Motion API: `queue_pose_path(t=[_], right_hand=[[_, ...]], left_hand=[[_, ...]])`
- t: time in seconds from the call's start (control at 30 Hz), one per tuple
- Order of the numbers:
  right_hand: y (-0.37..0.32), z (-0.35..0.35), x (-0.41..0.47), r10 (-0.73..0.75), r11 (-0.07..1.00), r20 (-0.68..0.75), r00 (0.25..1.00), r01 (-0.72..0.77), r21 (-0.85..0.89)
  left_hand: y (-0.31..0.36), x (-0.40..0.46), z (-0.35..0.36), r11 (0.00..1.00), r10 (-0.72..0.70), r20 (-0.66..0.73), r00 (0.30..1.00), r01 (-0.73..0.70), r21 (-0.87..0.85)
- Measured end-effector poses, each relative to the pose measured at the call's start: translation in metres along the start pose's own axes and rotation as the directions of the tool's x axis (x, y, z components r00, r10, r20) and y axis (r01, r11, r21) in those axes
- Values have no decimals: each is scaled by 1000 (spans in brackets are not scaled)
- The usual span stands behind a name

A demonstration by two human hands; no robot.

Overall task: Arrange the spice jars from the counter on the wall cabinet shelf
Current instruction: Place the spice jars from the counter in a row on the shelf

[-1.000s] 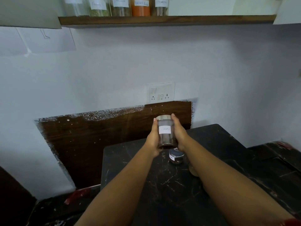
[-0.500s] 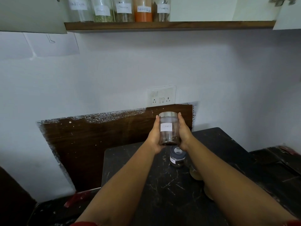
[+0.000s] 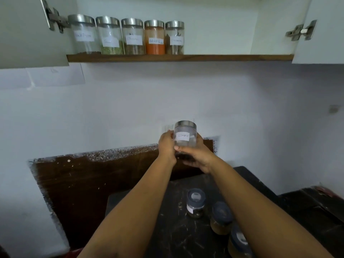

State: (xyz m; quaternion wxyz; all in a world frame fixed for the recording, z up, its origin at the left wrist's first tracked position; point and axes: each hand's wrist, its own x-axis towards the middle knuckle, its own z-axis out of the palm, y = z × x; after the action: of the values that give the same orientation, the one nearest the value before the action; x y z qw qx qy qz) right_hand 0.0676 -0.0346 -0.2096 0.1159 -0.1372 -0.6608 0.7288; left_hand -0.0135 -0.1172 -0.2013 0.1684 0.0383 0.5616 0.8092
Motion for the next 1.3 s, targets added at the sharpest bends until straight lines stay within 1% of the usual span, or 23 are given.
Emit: queue_pose_path(t=[0.1,0.2,0.33,0.4,0.47,0.5,0.57,0.6,0.63,0.67,0.7,0.73,0.77,0.8,0.87,0.9,0.93,0.97,1.03,1.07,1.1,1.17,1.3], right_hand=[[-48,-8,12,-220,972,-34,975,216,-96],[-103,-17,27,-430,892,-51,901,416,-176],[-174,-29,44,-592,800,-59,804,577,-165],[-208,-34,52,-654,746,-59,754,631,-213],[-238,-41,66,-695,708,-82,714,659,-254],[-253,-46,75,-710,695,-107,696,669,-264],[-277,-56,97,-725,682,-154,672,667,-301],[-288,-62,111,-722,682,-167,671,651,-333],[-296,-68,121,-705,692,-167,689,617,-374],[-302,-75,131,-675,705,-146,723,575,-415],[-306,-82,143,-639,713,-112,761,531,-458],[-309,-88,154,-595,713,-74,801,483,-507],[-312,-94,163,-545,706,-46,837,429,-563],[-314,-98,171,-493,696,-29,870,374,-613],[-319,-101,185,-394,697,-15,919,289,-656],[-322,-101,191,-348,707,-5,937,259,-658],[-325,-100,196,-300,714,12,954,233,-660],[-327,-98,200,-254,728,37,966,216,-651],[-330,-98,211,-210,753,61,976,202,-626],[-331,-99,214,-218,755,50,975,201,-625],[-331,-99,219,-241,754,29,970,206,-623],[-331,-100,231,-296,748,-20,955,218,-627],[-329,-103,248,-286,716,-14,958,204,-667]], left_hand=[[39,6,30,981,196,30,980,-196,-9],[90,1,64,937,349,123,929,-350,-12],[156,7,107,896,433,228,872,-444,-2],[182,10,127,858,504,222,835,-513,-20],[204,15,143,795,597,187,780,-607,-3],[215,19,151,756,638,197,745,-654,22],[232,32,163,633,711,249,657,-753,179],[241,44,166,533,746,266,610,-787,310],[247,56,165,419,776,264,572,-782,462],[252,68,158,291,810,241,534,-724,626],[255,81,151,165,848,211,486,-620,767],[257,95,142,66,877,189,441,-501,863],[259,107,134,19,892,163,422,-395,918],[260,115,129,30,882,126,455,-321,947],[260,124,128,119,817,37,576,-230,966],[260,128,131,146,794,8,607,-204,968],[259,128,134,164,803,-15,595,-197,967],[258,129,135,158,841,-22,540,-208,965],[253,133,134,81,922,12,386,-222,972],[252,133,133,50,939,30,342,-223,974],[251,134,132,37,944,39,327,-223,974],[251,134,132,29,938,49,342,-220,975],[252,134,132,2,928,64,368,-176,984]])
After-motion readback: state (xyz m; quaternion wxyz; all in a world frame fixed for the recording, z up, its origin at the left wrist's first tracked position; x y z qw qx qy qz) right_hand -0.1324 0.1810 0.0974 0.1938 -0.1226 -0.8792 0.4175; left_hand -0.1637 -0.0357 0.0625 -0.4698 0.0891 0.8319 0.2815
